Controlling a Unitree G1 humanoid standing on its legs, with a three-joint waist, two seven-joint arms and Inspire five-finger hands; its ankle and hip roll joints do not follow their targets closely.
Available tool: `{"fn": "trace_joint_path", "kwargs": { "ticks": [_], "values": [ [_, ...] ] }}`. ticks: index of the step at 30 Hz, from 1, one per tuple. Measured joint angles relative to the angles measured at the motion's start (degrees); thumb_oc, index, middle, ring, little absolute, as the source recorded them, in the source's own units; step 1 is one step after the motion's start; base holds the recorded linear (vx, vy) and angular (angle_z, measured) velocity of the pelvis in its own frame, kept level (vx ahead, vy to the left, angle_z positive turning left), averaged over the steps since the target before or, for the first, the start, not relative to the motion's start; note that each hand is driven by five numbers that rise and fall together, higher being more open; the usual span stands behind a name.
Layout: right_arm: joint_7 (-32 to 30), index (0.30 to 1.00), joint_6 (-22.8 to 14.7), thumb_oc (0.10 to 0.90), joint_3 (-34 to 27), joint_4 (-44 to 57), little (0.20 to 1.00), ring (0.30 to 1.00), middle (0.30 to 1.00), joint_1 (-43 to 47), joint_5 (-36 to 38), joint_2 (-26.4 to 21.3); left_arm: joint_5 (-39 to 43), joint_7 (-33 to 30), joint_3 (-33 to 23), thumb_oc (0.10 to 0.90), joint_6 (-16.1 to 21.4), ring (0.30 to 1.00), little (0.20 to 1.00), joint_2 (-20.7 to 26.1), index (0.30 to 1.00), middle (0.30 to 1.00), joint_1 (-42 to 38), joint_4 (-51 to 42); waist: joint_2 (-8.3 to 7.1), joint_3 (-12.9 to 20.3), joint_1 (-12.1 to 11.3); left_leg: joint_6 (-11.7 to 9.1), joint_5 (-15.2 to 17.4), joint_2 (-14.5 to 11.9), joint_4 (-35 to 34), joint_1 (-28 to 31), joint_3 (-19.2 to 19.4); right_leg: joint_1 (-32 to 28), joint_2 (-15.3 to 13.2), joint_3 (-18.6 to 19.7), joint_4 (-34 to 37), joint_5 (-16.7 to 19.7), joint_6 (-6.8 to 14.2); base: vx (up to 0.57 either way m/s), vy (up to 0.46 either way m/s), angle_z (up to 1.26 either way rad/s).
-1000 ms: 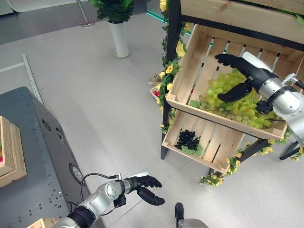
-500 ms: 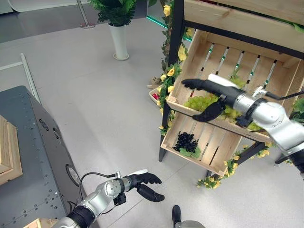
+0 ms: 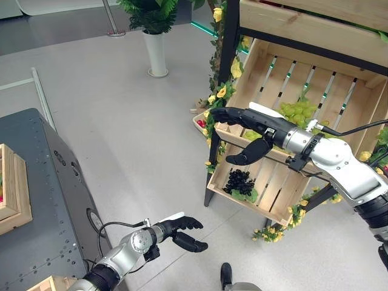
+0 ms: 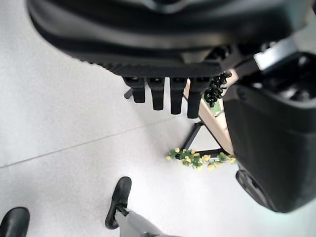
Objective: Pick up the fruits from the basket on one side to the basket on the other side
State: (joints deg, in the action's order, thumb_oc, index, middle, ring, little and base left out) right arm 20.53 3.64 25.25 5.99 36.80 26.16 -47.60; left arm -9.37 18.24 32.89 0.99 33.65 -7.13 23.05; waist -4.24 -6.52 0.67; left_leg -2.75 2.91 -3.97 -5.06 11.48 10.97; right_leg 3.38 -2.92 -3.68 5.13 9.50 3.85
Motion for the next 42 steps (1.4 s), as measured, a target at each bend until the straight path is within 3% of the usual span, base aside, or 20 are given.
{"fn": "trace_joint_path", "kwargs": {
  "ticks": [4, 10, 17, 19, 22, 24, 25, 27, 29, 31, 35, 37, 39, 42],
  "values": [
    [1.71, 0.900, 0.08, 0.800, -0.33, 3.76, 0.900, 0.900, 0.900, -3.70, 6.18, 4.85, 0.00, -2.37, -0.59, 0.800, 0.00, 0.900, 0.900, -0.75, 0.900, 0.900, 0.57, 0.04, 0.17, 0.12, -0.53, 0.11, -0.06, 0.28, -0.01, -0.12, -0.71, -0.24, -0.46, -0.40, -0.01, 0.03, 0.06, -0.03, 0.123, 0.08],
    [3.24, 0.900, 2.47, 0.800, -2.43, 4.63, 0.900, 0.900, 0.900, -12.76, 6.52, 10.04, -0.61, -6.82, -3.78, 0.800, -0.09, 0.900, 0.900, -1.88, 0.900, 0.900, 1.74, -0.31, 0.27, 0.18, -2.70, 0.78, -0.54, 1.25, -0.28, -1.36, -2.91, -0.50, -1.96, -2.49, -0.03, 0.03, 0.24, -0.04, 0.138, 0.19],
    [3.69, 0.900, 2.38, 0.800, -2.87, -5.55, 0.900, 0.900, 0.900, -18.79, 8.39, 18.24, -0.42, -7.43, -4.72, 0.800, -0.90, 0.900, 0.900, -1.35, 0.900, 0.900, 4.87, -1.16, 0.40, 0.16, -4.03, 1.92, -1.32, 2.79, -0.03, -1.90, -6.20, -1.01, -4.14, -5.40, -1.66, -0.85, 1.84, -0.03, 0.103, 0.26],
    [3.28, 0.900, 2.27, 0.800, -2.81, -11.29, 0.900, 0.900, 0.900, -22.44, 8.33, 21.11, -0.04, -8.18, -4.67, 0.800, -1.39, 0.900, 0.900, -1.39, 0.900, 0.900, 5.43, -1.96, 0.71, -0.05, -5.39, 2.56, -1.63, 3.26, 0.12, -2.15, -6.93, 0.17, -5.00, -6.83, -4.35, -1.05, 1.92, -0.02, -0.001, 0.21],
    [2.71, 0.900, 2.24, 0.800, -2.22, -14.26, 0.900, 0.900, 0.900, -27.29, 8.04, 22.26, 0.32, -11.36, -5.29, 0.800, -2.44, 0.900, 0.900, -1.31, 0.900, 0.900, 5.95, -2.09, 0.34, -0.29, -6.49, 3.50, -1.85, 4.38, 0.09, -2.29, -7.78, 0.03, -6.73, -7.70, -4.68, -1.95, 2.98, 0.02, -0.086, 0.16],
    [0.20, 0.900, 0.98, 0.800, -2.59, -15.25, 0.900, 0.900, 0.900, -32.31, 8.08, 24.20, 0.94, -13.81, -6.68, 0.800, -3.62, 0.900, 0.900, -1.46, 0.900, 0.900, 6.83, -2.13, 0.35, -0.49, -5.70, 3.55, -1.93, 4.46, -0.38, -2.86, -10.54, -1.23, -6.85, -7.10, -3.68, -2.33, 3.42, 0.05, -0.154, 0.53],
    [-0.70, 0.900, 0.85, 0.800, -2.55, -15.33, 0.900, 0.900, 0.900, -34.06, 8.06, 24.50, 1.30, -14.53, -6.92, 0.800, -3.94, 0.900, 0.900, -1.50, 0.900, 0.900, 6.91, -2.10, 0.20, -0.47, -5.10, 3.45, -2.18, 4.46, -0.38, -3.18, -11.79, -1.86, -6.66, -6.08, -2.94, -2.64, 3.85, 0.04, -0.212, 1.15],
    [-3.58, 0.900, 0.63, 0.800, -2.55, -18.21, 0.900, 0.900, 0.900, -38.43, 8.05, 25.59, 1.92, -16.15, -7.27, 0.800, -4.24, 0.900, 0.900, -1.86, 0.900, 0.900, 6.70, -2.09, 0.34, -0.62, -2.90, 2.89, -3.73, 4.17, 0.01, -5.55, -18.20, -3.90, -4.44, 2.68, -0.51, -4.55, 4.51, 0.02, -0.231, 1.38],
    [-5.64, 0.900, 0.49, 0.800, -2.63, -20.74, 0.900, 0.900, 0.900, -38.76, 8.04, 25.86, 3.81, -16.24, -7.28, 0.800, -4.25, 0.900, 0.900, -2.04, 0.900, 0.900, 6.63, -2.26, 1.07, -1.12, -1.73, 1.89, -4.53, 3.99, 0.43, -7.28, -21.82, -4.16, -3.01, 6.55, -0.06, -5.81, 4.11, 0.04, -0.232, 1.06],
    [-6.10, 0.900, 0.46, 0.800, -3.00, -21.75, 0.900, 0.900, 0.900, -38.30, 8.08, 25.01, 5.80, -16.54, -7.48, 0.800, -4.33, 0.900, 0.900, -2.68, 0.900, 0.900, 7.31, -2.60, 2.27, -2.59, -2.56, 1.28, -4.95, 3.07, 0.74, -7.81, -21.91, -4.60, -2.26, 5.62, 0.01, -5.89, 3.79, 0.06, -0.326, 0.56],
    [-6.20, 0.900, -0.35, 0.800, -4.67, -21.72, 0.900, 0.900, 0.900, -38.33, 8.20, 25.22, 9.13, -17.90, -8.64, 0.800, -4.42, 0.900, 0.900, -4.73, 0.900, 0.900, 8.97, -4.07, 2.93, -4.06, -3.31, 0.29, -5.59, 2.00, 0.81, -8.24, -22.42, -6.28, -1.02, 3.82, 0.26, -6.70, 2.89, 0.04, -0.335, 0.49],
    [-6.55, 0.900, -1.02, 0.800, -4.66, -21.63, 0.900, 0.900, 0.900, -38.30, 8.19, 25.13, 10.91, -18.73, -8.98, 0.800, -4.41, 0.900, 0.900, -5.84, 0.900, 0.900, 8.78, -5.37, 3.12, -4.17, -3.45, -0.75, -6.29, 1.32, 0.98, -9.84, -24.16, -6.60, -0.27, 1.13, 0.24, -7.41, 2.38, -0.03, -0.327, 0.75],
    [-6.71, 0.900, -1.64, 0.800, -4.57, -21.62, 0.900, 0.900, 0.900, -38.22, 8.59, 25.19, 12.60, -19.03, -9.05, 0.800, -4.35, 0.900, 0.900, -6.06, 0.900, 0.900, 8.81, -7.58, 3.72, -4.53, -5.38, -1.25, -6.51, 0.34, 0.97, -11.12, -26.17, -6.60, 1.15, 0.49, 0.02, -7.66, 1.76, -0.04, -0.308, 0.65],
    [-6.70, 0.900, -2.18, 0.800, -4.40, -21.58, 0.900, 0.900, 0.900, -37.95, 10.35, 25.07, 14.37, -18.97, -9.21, 0.800, -4.14, 0.900, 0.900, -6.05, 0.900, 0.900, 8.81, -10.41, 5.10, -5.29, -6.82, -1.40, -6.24, -1.71, 1.50, -15.23, -25.86, -6.39, 2.90, -2.31, -0.02, -8.76, -0.12, -0.03, -0.253, 1.03]
  ]
}}
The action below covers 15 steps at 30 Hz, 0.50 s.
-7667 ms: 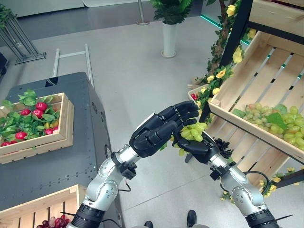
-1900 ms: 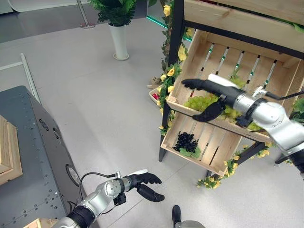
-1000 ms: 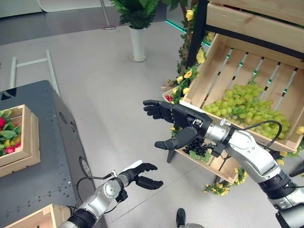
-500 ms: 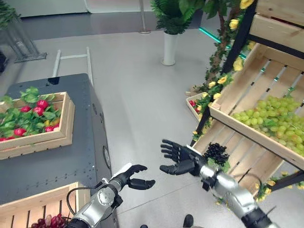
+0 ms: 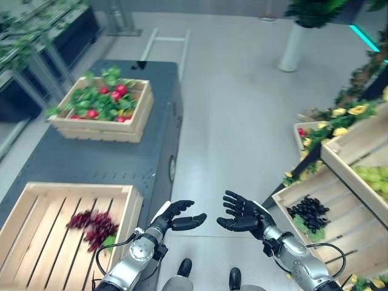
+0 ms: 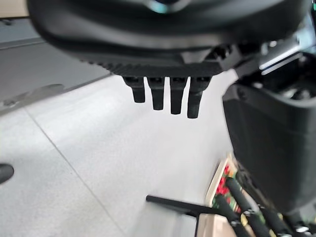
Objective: Pick up the fruits from the basket on one side to the basket on the other side
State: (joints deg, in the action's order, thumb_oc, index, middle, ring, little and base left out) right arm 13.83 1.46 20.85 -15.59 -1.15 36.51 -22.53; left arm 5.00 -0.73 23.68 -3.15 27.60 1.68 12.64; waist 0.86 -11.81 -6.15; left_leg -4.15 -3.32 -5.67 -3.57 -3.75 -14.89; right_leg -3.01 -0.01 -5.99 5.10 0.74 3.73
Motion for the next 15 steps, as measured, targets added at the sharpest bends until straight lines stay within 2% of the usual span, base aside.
{"fn": "trace_joint_path", "kwargs": {
  "ticks": [2, 4, 5, 6, 7, 8, 9, 10, 13, 14, 15],
  "values": [
    [0.02, 0.900, -0.29, 0.800, 0.20, 0.00, 0.900, 0.900, 0.900, 0.20, 0.00, -0.04, 0.66, 0.40, -0.25, 0.800, 0.05, 0.900, 0.900, 0.09, 0.900, 0.900, 0.02, -0.93, 0.15, -0.17, -1.03, 0.65, 0.45, -0.50, 1.02, -1.32, 1.22, 0.50, -0.31, -2.13, 0.01, -0.32, -0.54, -0.03, -0.112, 0.71],
    [0.02, 0.900, -0.83, 0.800, 0.24, 0.00, 0.900, 0.900, 0.900, 0.35, 0.00, -0.26, 1.56, 1.69, -0.32, 0.800, 0.11, 0.900, 0.900, 0.14, 0.900, 0.900, 0.28, -1.38, 0.81, -0.50, -2.87, 2.17, 0.60, -0.57, 2.88, -3.17, 3.01, 0.07, -0.24, -4.47, -0.08, -0.61, -0.90, -0.03, -0.052, 0.76],
    [0.00, 0.900, -1.70, 0.800, 0.19, -0.14, 0.900, 0.900, 0.900, 0.38, 0.06, -0.82, 1.94, 2.44, -0.09, 0.800, 0.12, 0.900, 0.900, 0.11, 0.900, 0.900, 0.23, -1.82, 1.71, -0.79, -2.61, 1.70, -2.49, -0.32, 5.12, -4.54, 4.65, -0.88, -0.41, -7.52, -0.08, -1.24, -0.45, -0.02, 0.019, 0.98],
    [0.01, 0.900, -1.96, 0.800, 0.20, -0.17, 0.900, 0.900, 0.900, 0.50, 0.09, -1.24, 2.37, 2.95, -0.02, 0.800, 0.18, 0.900, 0.900, 0.10, 0.900, 0.900, 0.28, -2.49, 2.00, -0.70, -2.83, 0.33, -3.48, 0.03, 4.90, -4.93, 7.32, -1.40, -0.33, -9.14, -0.57, -2.23, 0.08, -0.02, 0.023, 1.07],
    [0.00, 0.900, -2.17, 0.800, 0.18, -0.18, 0.900, 0.900, 0.900, 0.67, 0.18, -1.45, 2.66, 3.11, 0.03, 0.800, 0.26, 0.900, 0.900, 0.06, 0.900, 0.900, 0.06, -2.74, 2.16, -0.88, -2.84, -0.13, -3.67, 0.26, 5.44, -5.37, 8.92, -1.43, -0.53, -9.56, -1.05, -3.22, -0.02, -0.02, 0.040, 1.18],
    [-0.03, 0.900, -2.59, 0.800, 0.11, -0.20, 0.900, 0.900, 0.900, 0.73, 0.43, -1.71, 2.68, 3.43, 0.22, 0.800, 0.34, 0.900, 0.900, 0.05, 0.900, 0.900, -0.29, -3.40, 2.17, -0.89, -1.84, 0.70, -4.31, 1.06, 5.79, -6.38, 11.21, -1.34, -1.38, -11.63, -1.88, -4.60, 0.21, 0.02, 0.052, 0.97],
    [-0.04, 0.900, -2.92, 0.800, 0.15, -0.19, 0.900, 0.900, 0.900, 0.97, 0.45, -1.53, 2.68, 3.52, 0.20, 0.800, 1.00, 0.900, 0.900, 0.30, 0.900, 0.900, -0.20, -3.75, 2.16, -0.89, -2.87, 0.82, -4.36, 1.26, 5.77, -6.55, 12.33, -1.15, -1.78, -12.12, -4.19, -6.11, 0.16, 0.05, 0.104, 1.02],
    [-0.04, 0.900, -3.16, 0.800, 0.22, -0.14, 0.900, 0.900, 0.900, 1.23, 0.46, -1.28, 2.67, 3.74, 0.18, 0.800, 1.08, 0.900, 0.900, 0.60, 0.900, 0.900, -0.13, -3.74, 2.23, -0.86, -2.90, 1.17, -4.12, 1.55, 5.68, -6.60, 13.75, -1.34, -2.12, -13.45, -5.91, -7.35, 0.65, 0.06, 0.122, 0.80],
    [-0.50, 0.900, -3.70, 0.800, 0.08, 0.28, 0.900, 0.900, 0.900, 0.33, 0.43, -1.33, 2.70, 5.31, 0.10, 0.800, 1.25, 0.900, 0.900, 1.12, 0.900, 0.900, -0.03, -3.74, 1.69, -0.56, -1.10, 4.32, -2.26, 1.38, 3.05, -4.85, 22.86, -4.30, -4.75, -17.85, -7.13, -9.53, 1.87, 0.13, 0.149, 1.04],
    [-1.06, 0.900, -3.82, 0.800, -0.01, 0.32, 0.900, 0.900, 0.900, -0.08, 0.42, -1.59, 2.71, 6.06, 0.16, 0.800, 1.61, 0.900, 0.900, 1.10, 0.900, 0.900, -0.03, -3.72, 1.21, -0.38, -0.32, 5.71, -1.04, 1.91, 1.37, -3.67, 27.64, -6.13, -6.44, -19.62, -6.59, -10.02, 2.63, 0.10, 0.220, 1.17],
    [-1.67, 0.900, -4.03, 0.800, -0.11, 0.57, 0.900, 0.900, 0.900, -0.50, 0.42, -2.04, 3.43, 6.53, 0.18, 0.800, 1.98, 0.900, 0.900, 0.99, 0.900, 0.900, 0.07, -3.99, 1.46, -0.06, 1.00, 6.06, -0.99, 2.00, 0.61, -2.39, 30.93, -7.34, -6.72, -21.35, -6.41, -10.05, 2.64, 0.11, 0.233, 1.30]
  ]
}}
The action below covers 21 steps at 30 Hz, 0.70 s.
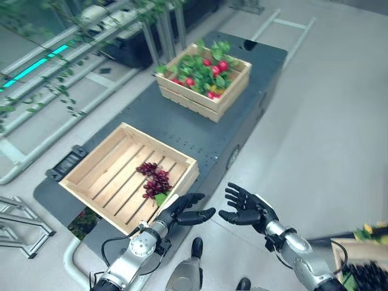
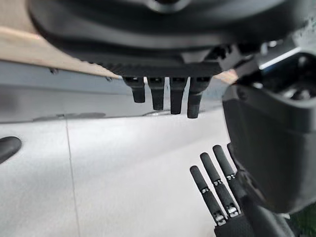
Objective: Pick up the fruits from the basket on one side to the basket on the other side
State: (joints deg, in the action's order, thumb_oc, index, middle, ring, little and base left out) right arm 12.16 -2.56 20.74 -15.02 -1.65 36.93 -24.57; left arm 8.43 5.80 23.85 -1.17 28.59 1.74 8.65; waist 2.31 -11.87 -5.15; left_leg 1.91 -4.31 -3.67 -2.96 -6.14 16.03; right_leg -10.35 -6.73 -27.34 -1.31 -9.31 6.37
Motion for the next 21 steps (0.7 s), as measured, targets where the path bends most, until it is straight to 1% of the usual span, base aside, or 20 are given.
{"fn": "trace_joint_path", "kwargs": {
  "ticks": [1, 2, 3, 4, 5, 6, 7, 8, 9, 10, 11, 12, 13, 15, 18, 19, 20, 21],
  "values": [
    [-0.36, 0.900, -0.37, 0.800, 0.00, 0.12, 0.900, 0.900, 0.900, -0.27, -0.01, -0.25, 1.03, 0.22, -0.01, 0.800, 0.27, 0.900, 0.900, -0.02, 0.900, 0.900, 0.05, -0.60, 0.38, 0.32, 0.72, 1.20, -1.40, 0.65, -0.25, 0.24, -0.12, -0.99, -0.40, 0.00, -0.09, -0.02, -0.03, 0.11, 0.219, 0.95],
    [-0.50, 0.900, -0.37, 0.800, 0.04, 0.12, 0.900, 0.900, 0.900, -0.32, -0.03, -0.50, 1.42, 0.24, 0.00, 0.800, 0.31, 0.900, 0.900, -0.02, 0.900, 0.900, 0.13, -1.03, 0.79, 0.59, 0.80, 2.01, -3.85, 0.78, -0.58, 0.64, -0.91, -1.45, -0.29, 0.15, -0.13, -0.09, -0.06, 0.11, 0.227, 0.61],
    [-1.16, 0.900, -0.37, 0.800, 0.06, 0.00, 0.900, 0.900, 0.900, -0.45, -0.11, -0.15, 1.71, 0.12, 0.00, 0.800, 0.50, 0.900, 0.900, 0.06, 0.900, 0.900, 0.20, -1.27, 0.28, 1.16, 0.74, 0.43, -5.10, 1.63, -1.45, 1.52, -1.86, -1.95, -0.85, 0.16, -0.19, -0.15, -0.05, 0.08, 0.165, 0.35],
    [-1.33, 0.900, -0.37, 0.800, 0.08, 0.04, 0.900, 0.900, 0.900, -0.45, -0.09, 0.27, 2.01, 0.06, -0.07, 0.800, 0.55, 0.900, 0.900, 0.07, 0.900, 0.900, 0.17, -1.33, -0.34, 1.67, 0.76, 0.58, -4.97, 2.39, -2.07, 1.84, -2.04, -2.12, -1.42, 0.18, -0.38, -0.14, -0.05, 0.13, 0.262, 0.38],
    [-1.48, 0.900, -0.40, 0.800, 0.10, 0.13, 0.900, 0.900, 0.900, -0.31, 0.02, 0.92, 2.78, 0.08, -0.52, 0.800, 0.55, 0.900, 0.900, 0.03, 0.900, 0.900, 0.07, -1.59, -1.51, 2.16, 0.79, 1.09, -4.56, 3.16, -2.08, 1.95, -2.71, -2.35, -2.38, 0.16, -0.76, -0.15, -0.04, 0.11, 0.228, 0.36],
    [-1.54, 0.900, -0.40, 0.800, 0.03, 0.15, 0.900, 0.900, 0.900, -0.18, 0.02, 1.36, 3.10, -0.04, -0.76, 0.800, 0.55, 0.900, 0.900, 0.18, 0.900, 0.900, 0.02, -1.96, -2.04, 2.21, 0.70, 1.58, -4.16, 3.68, -2.08, 2.39, -3.22, -2.17, -3.18, 0.18, -2.75, 0.11, 0.38, 0.11, 0.231, 0.32],
    [-1.62, 0.900, -0.40, 0.800, 0.06, 0.15, 0.900, 0.900, 0.900, -0.21, 0.01, 1.42, 3.13, -0.05, -0.76, 0.800, 0.52, 0.900, 0.900, 0.24, 0.900, 0.900, -0.07, -1.93, -2.06, 2.19, 0.85, 1.88, -3.96, 3.66, -2.10, 3.00, -3.42, -1.83, -3.56, 0.33, -4.83, 0.08, 0.46, 0.02, 0.198, 0.16],
    [-1.74, 0.900, -0.40, 0.800, 0.21, 0.17, 0.900, 0.900, 0.900, -0.20, -0.02, 1.75, 3.16, -0.22, -0.88, 0.800, 0.52, 0.900, 0.900, 0.57, 0.900, 0.900, -0.14, -1.93, -1.73, 2.10, 0.46, 2.63, -3.40, 2.91, -2.09, 4.32, -4.98, 0.01, -4.00, 1.54, -7.73, -1.71, 1.28, 0.04, 0.249, 0.02],
    [-1.82, 0.900, -0.41, 0.800, 0.29, 1.22, 0.900, 0.900, 0.900, -0.15, -0.07, 1.75, 3.16, -0.17, -1.79, 0.800, 0.52, 0.900, 0.900, 0.74, 0.900, 0.900, -0.22, -1.93, -1.80, 2.14, 0.14, 2.63, -3.40, 2.66, -2.09, 4.80, -6.25, 1.77, -3.24, 2.30, -4.38, -1.32, 1.16, 0.04, 0.251, -0.02],
    [-1.91, 0.900, -0.46, 0.800, 0.15, 2.15, 0.900, 0.900, 0.900, -0.16, -0.06, 1.78, 3.16, -0.19, -2.29, 0.800, 0.60, 0.900, 0.900, 0.95, 0.900, 0.900, -0.37, -1.94, -2.12, 2.29, 0.09, 2.59, -3.37, 2.98, -2.10, 4.80, -6.41, 3.08, -2.96, 2.68, -1.32, -0.15, 2.16, 0.11, 0.302, 0.18],
    [-1.91, 0.900, -1.20, 0.800, -0.05, 2.89, 0.900, 0.900, 0.900, -0.13, -0.03, 1.87, 3.16, -0.15, -2.70, 0.800, 0.66, 0.900, 0.900, 1.57, 0.900, 0.900, -0.89, -1.73, -2.67, 2.35, 0.80, 1.31, -2.44, 3.92, -2.12, 5.09, -6.98, 4.15, -2.95, 3.96, 1.58, 4.42, 3.07, 0.07, 0.198, 0.43],
    [-1.99, 0.900, -1.58, 0.800, -0.42, 2.74, 0.900, 0.900, 0.900, -0.46, -0.02, 2.23, 3.20, -0.13, -2.75, 0.800, 0.50, 0.900, 0.900, 1.76, 0.900, 0.900, -0.86, -1.84, -2.85, 2.61, 1.21, 0.95, -2.30, 4.34, -2.16, 5.31, -7.65, 3.32, -2.93, 3.67, 1.95, 4.63, 3.36, 0.09, 0.266, 0.30],
    [-2.13, 0.900, -1.61, 0.800, -0.31, 2.62, 0.900, 0.900, 0.900, -0.51, -0.06, 2.28, 3.52, -0.21, -3.44, 0.800, 0.57, 0.900, 0.900, 1.76, 0.900, 0.900, -0.04, -2.28, -3.19, 2.75, 0.28, 0.86, -1.87, 4.47, -2.16, 6.12, -7.15, 2.66, -3.17, 3.82, 2.23, 4.75, 3.55, 0.07, 0.262, 0.07],
    [-2.11, 0.900, -1.70, 0.800, -0.30, 2.65, 0.900, 0.900, 0.900, -0.47, -0.08, 2.41, 3.76, -0.29, -4.11, 0.800, 0.57, 0.900, 0.900, 1.81, 0.900, 0.900, 0.60, -2.39, -3.49, 2.79, -0.60, 0.75, -1.35, 4.78, -2.16, 6.38, -6.58, 2.77, -3.53, 3.82, 1.49, 4.71, 3.58, 0.07, 0.306, -0.11],
    [-2.07, 0.900, -1.74, 0.800, -0.28, 2.52, 0.900, 0.900, 0.900, -0.59, -0.09, 2.23, 3.76, -0.21, -4.05, 0.800, 0.45, 0.900, 0.900, 1.60, 0.900, 0.900, 0.67, -2.21, -2.75, 2.29, -0.34, 1.57, -0.81, 4.47, -2.20, 6.70, -6.74, 6.00, -4.67, 3.51, -7.15, 4.23, 3.08, 0.05, 0.235, -0.02],
    [-2.05, 0.900, -1.74, 0.800, -0.28, 2.54, 0.900, 0.900, 0.900, -0.96, -0.09, 2.00, 3.77, -0.15, -4.01, 0.800, 0.45, 0.900, 0.900, 1.55, 0.900, 0.900, 0.62, -2.11, -2.46, 1.62, 0.62, 2.14, -0.53, 4.02, -2.19, 7.49, -7.50, 8.37, -5.93, 3.83, -14.31, 4.03, 2.81, 0.05, 0.089, 0.14],
    [-2.04, 0.900, -1.74, 0.800, -0.28, 2.66, 0.900, 0.900, 0.900, -1.69, -0.09, 2.02, 3.77, -0.10, -4.04, 0.800, 0.45, 0.900, 0.900, 1.71, 0.900, 0.900, 0.55, -1.92, -2.79, 1.44, 1.12, 2.80, -0.33, 4.19, -2.25, 8.23, -8.07, 10.64, -7.30, 4.44, -20.59, 3.76, 2.36, 0.05, 0.003, 0.20],
    [-2.03, 0.900, -1.74, 0.800, -0.27, 3.42, 0.900, 0.900, 0.900, -2.86, 0.01, 1.95, 3.77, -0.15, -4.12, 0.800, 0.45, 0.900, 0.900, 1.98, 0.900, 0.900, 0.23, -1.89, -3.43, 1.17, 1.10, 3.43, -0.30, 4.75, -2.18, 8.76, -8.72, 13.46, -8.87, 6.19, -26.13, 3.14, 2.39, 0.06, -0.074, 0.38]
  ]
}}
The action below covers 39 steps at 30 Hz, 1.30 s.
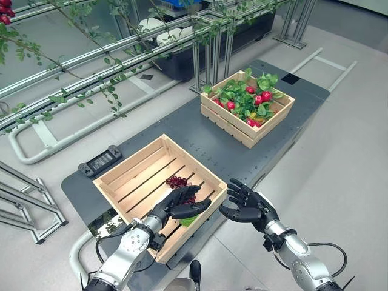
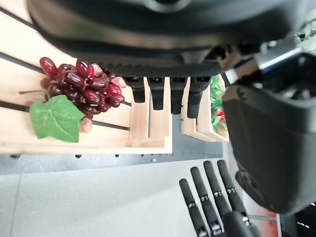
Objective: Pick up the fruits from the basket on one side to the basket on the other side
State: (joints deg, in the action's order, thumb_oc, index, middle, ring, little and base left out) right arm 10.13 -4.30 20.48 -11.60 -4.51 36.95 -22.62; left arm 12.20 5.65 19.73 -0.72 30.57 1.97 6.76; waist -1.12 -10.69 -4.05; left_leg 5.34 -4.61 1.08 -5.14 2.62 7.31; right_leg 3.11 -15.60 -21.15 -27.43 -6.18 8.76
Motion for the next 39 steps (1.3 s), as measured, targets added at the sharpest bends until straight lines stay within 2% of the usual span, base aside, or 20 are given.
{"fn": "trace_joint_path", "kwargs": {
  "ticks": [1, 3, 4, 6, 7, 9, 11, 13, 15, 16, 20, 21, 22, 24, 28, 32, 33, 36, 39],
  "values": [
    [0.02, 0.900, 0.00, 0.800, 0.04, 1.15, 0.900, 0.900, 0.900, -1.22, 0.02, 0.00, -0.02, -0.02, 0.01, 0.800, 0.01, 0.900, 0.900, 0.60, 0.900, 0.900, -0.59, -0.02, -0.58, -0.34, 0.36, 0.28, -0.18, 0.43, 0.03, -0.25, -1.18, 1.40, 0.35, 2.76, -0.85, -0.33, -0.47, 0.04, -0.098, 0.43],
    [0.37, 0.900, 0.00, 0.800, 0.35, 1.60, 0.900, 0.900, 0.900, -1.64, 0.01, 0.49, -0.02, -0.34, 0.01, 0.800, -0.08, 0.900, 0.900, 2.15, 0.900, 0.900, -1.13, 0.00, -1.62, -0.89, 0.70, 0.29, -0.34, 0.82, 0.03, -0.65, -2.68, 2.81, 1.74, 5.41, 2.43, -0.30, -0.46, 0.07, -0.184, 0.49],
    [0.65, 0.900, -0.32, 0.800, 0.34, 1.78, 0.900, 0.900, 0.900, -1.91, 0.02, 0.68, -0.01, -0.76, 0.07, 0.800, -0.24, 0.900, 0.900, 2.62, 0.900, 0.900, -1.23, 0.05, -1.63, -1.01, 1.15, 0.16, -0.44, 0.94, 0.06, -1.27, -4.03, 3.06, 3.69, 8.37, 7.25, -0.24, -0.42, 0.09, -0.238, 0.52],
    [1.07, 0.900, -0.84, 0.800, 0.33, 2.05, 0.900, 0.900, 0.900, -2.12, 0.01, 0.68, -0.03, -1.51, 0.11, 0.800, -0.32, 0.900, 0.900, 2.69, 0.900, 0.900, -1.42, 0.08, -1.45, -1.21, 2.10, 0.16, -0.55, 1.39, 0.09, -2.22, -5.59, 2.82, 4.97, 11.69, 17.07, 0.70, 0.45, 0.12, -0.281, 0.57],
    [1.21, 0.900, -0.90, 0.800, 0.34, 2.05, 0.900, 0.900, 0.900, -2.01, 0.00, 0.68, -0.07, -1.94, 0.14, 0.800, -0.32, 0.900, 0.900, 2.45, 0.900, 0.900, -1.47, 0.20, -1.48, -1.19, 2.27, 0.12, -0.64, 1.60, 0.07, -2.40, -7.16, 2.80, 5.31, 14.23, 22.83, 2.04, 1.40, 0.15, -0.340, 0.65],
    [1.21, 0.900, -1.13, 0.800, 0.27, 2.03, 0.900, 0.900, 0.900, -1.95, -0.02, 0.59, -0.10, -2.10, 0.09, 0.800, -0.30, 0.900, 0.900, 1.64, 0.900, 0.900, -1.93, 0.84, -0.41, -1.84, 4.00, -0.33, -0.78, 1.75, 0.07, -2.60, -10.90, 1.54, 5.69, 19.22, 30.54, 6.76, 1.04, 0.13, -0.338, 0.92],
    [1.22, 0.900, -1.13, 0.800, 0.30, 2.03, 0.900, 0.900, 0.900, -2.24, 0.00, 0.64, -0.19, -2.23, 0.08, 0.800, -0.28, 0.900, 0.900, 1.73, 0.900, 0.900, -1.71, 1.08, -1.10, -1.85, 4.73, -1.84, -0.49, 2.01, 0.08, -1.98, -14.04, 0.12, 5.39, 19.30, 32.68, 9.58, 0.85, 0.12, -0.365, 0.95],
    [1.38, 0.900, -1.11, 0.800, 0.24, 1.85, 0.900, 0.900, 0.900, -1.96, -0.03, 0.36, -0.67, -3.16, -0.33, 0.800, -0.28, 0.900, 0.900, 1.69, 0.900, 0.900, -1.01, 1.38, -2.27, -1.98, 4.15, -3.71, 0.39, 1.54, 0.06, -0.75, -15.14, -1.95, 5.64, 19.39, 32.68, 12.39, 0.95, 0.12, -0.298, 0.61],
    [1.39, 0.900, -1.13, 0.800, -0.18, 2.84, 0.900, 0.900, 0.900, -1.56, -0.02, -1.34, -0.92, -3.98, -0.64, 0.800, -0.12, 0.900, 0.900, 1.58, 0.900, 0.900, 1.27, 0.12, -1.08, -1.89, 3.66, -6.04, 1.14, -2.55, 0.06, -0.52, -12.68, -2.66, 8.98, 18.01, 32.58, 11.27, -1.36, 0.12, -0.279, 0.29],
    [1.43, 0.900, -1.13, 0.800, -0.49, 3.62, 0.900, 0.900, 0.900, -1.54, -0.02, -2.26, -0.94, -4.03, -0.79, 0.800, -0.12, 0.900, 0.900, 1.53, 0.900, 0.900, 2.12, -0.38, -0.97, -1.84, 3.37, -6.75, 1.20, -3.91, 0.09, -0.40, -11.35, -3.04, 10.21, 17.10, 32.55, 10.81, -2.23, 0.08, -0.181, 0.15],
    [1.13, 0.900, -1.13, 0.800, -4.26, 4.85, 0.900, 0.900, 0.900, -1.77, -0.02, -3.32, -1.60, -4.27, -0.66, 0.800, -0.10, 0.900, 0.900, 0.45, 0.900, 0.900, 1.34, -0.39, -0.94, -1.93, 5.17, -8.17, 0.50, -5.52, 0.50, -1.91, -6.19, -3.95, 11.69, 13.00, 32.56, 9.48, -3.99, 0.03, -0.118, 0.47],
    [0.85, 0.900, -1.14, 0.800, -4.81, 4.87, 0.900, 0.900, 0.900, -1.63, -0.03, -3.68, -2.67, -4.74, -0.61, 0.800, 0.03, 0.900, 0.900, -0.13, 0.900, 0.900, 0.37, -0.39, -0.73, -2.03, 5.69, -7.82, 0.19, -5.88, 0.28, -2.12, -4.38, -4.26, 11.95, 11.19, 32.55, 9.16, -4.21, 0.03, -0.009, 0.62],
    [0.61, 0.900, -1.14, 0.800, -4.88, 4.87, 0.900, 0.900, 0.900, -1.55, -0.04, -3.66, -3.36, -5.26, -0.47, 0.800, 0.14, 0.900, 0.900, -0.23, 0.900, 0.900, -0.09, -0.39, -0.73, -2.03, 5.50, -7.91, 0.10, -6.10, 0.27, -2.22, -4.12, -4.38, 12.10, 10.90, 32.56, 9.03, -4.29, 0.03, 0.017, 0.45],
    [0.55, 0.900, -1.14, 0.800, -4.41, 4.86, 0.900, 0.900, 0.900, -0.89, -0.06, -3.19, -6.23, -7.83, -0.45, 0.800, 0.87, 0.900, 0.900, -0.27, 0.900, 0.900, -0.75, -0.39, -0.43, -2.17, 4.80, -7.94, 0.10, -6.10, 0.05, -1.84, -4.40, -4.80, 12.23, 10.94, 32.58, 8.65, -4.31, 0.05, 0.066, 0.11],
    [0.56, 0.900, -1.13, 0.800, -4.32, 5.01, 0.900, 0.900, 0.900, -0.99, -0.06, -2.37, -14.44, -13.83, -2.70, 0.800, 1.71, 0.900, 0.900, 0.25, 0.900, 0.900, -0.63, -0.39, 0.34, -2.39, 4.84, -7.60, 0.34, -5.65, 0.01, -1.94, -4.93, -4.78, 11.81, 10.93, 32.58, 8.47, -4.00, 0.10, 0.097, 0.03],
    [0.62, 0.900, -0.82, 0.800, -4.67, 5.20, 0.900, 0.900, 0.900, -4.14, 0.00, -2.43, -25.84, -19.45, -6.79, 0.800, 2.73, 0.900, 0.900, 4.56, 0.900, 0.900, -0.56, -0.39, 0.39, -2.37, 5.42, -7.30, 0.58, -5.28, 0.01, -1.92, -4.84, -4.72, 11.36, 10.97, 32.57, 8.18, -3.61, 0.11, 0.099, 0.01],
    [0.62, 0.900, -0.80, 0.800, -4.87, 5.29, 0.900, 0.900, 0.900, -4.81, 0.00, -2.44, -28.45, -20.55, -7.83, 0.800, 2.83, 0.900, 0.900, 6.84, 0.900, 0.900, -0.43, -0.39, 0.42, -2.36, 5.62, -7.23, 0.63, -5.14, 0.03, -1.90, -4.87, -4.77, 11.26, 11.04, 32.56, 8.10, -3.53, 0.07, 0.078, 0.01],
    [0.66, 0.900, -0.38, 0.800, -6.34, 5.31, 0.900, 0.900, 0.900, -7.26, -0.03, -2.37, -32.45, -24.91, -9.85, 0.800, 2.80, 0.900, 0.900, 9.53, 0.900, 0.900, -0.89, 0.82, 0.48, -2.34, 6.35, -7.19, 0.65, -4.84, 0.04, -1.87, -4.70, -4.68, 10.96, 11.34, 32.56, 8.05, -3.32, 0.04, 0.076, -0.01],
    [0.66, 0.900, 0.35, 0.800, -7.34, 5.25, 0.900, 0.900, 0.900, -8.92, -0.57, -3.20, -35.16, -29.85, -10.35, 0.800, 2.58, 0.900, 0.900, 9.90, 0.900, 0.900, -1.02, 2.69, 0.49, -2.31, 7.16, -7.14, 0.69, -4.86, 0.02, -2.02, -3.84, -4.25, 10.97, 11.74, 32.55, 8.11, -3.18, -0.03, 0.054, -0.07]
  ]
}}
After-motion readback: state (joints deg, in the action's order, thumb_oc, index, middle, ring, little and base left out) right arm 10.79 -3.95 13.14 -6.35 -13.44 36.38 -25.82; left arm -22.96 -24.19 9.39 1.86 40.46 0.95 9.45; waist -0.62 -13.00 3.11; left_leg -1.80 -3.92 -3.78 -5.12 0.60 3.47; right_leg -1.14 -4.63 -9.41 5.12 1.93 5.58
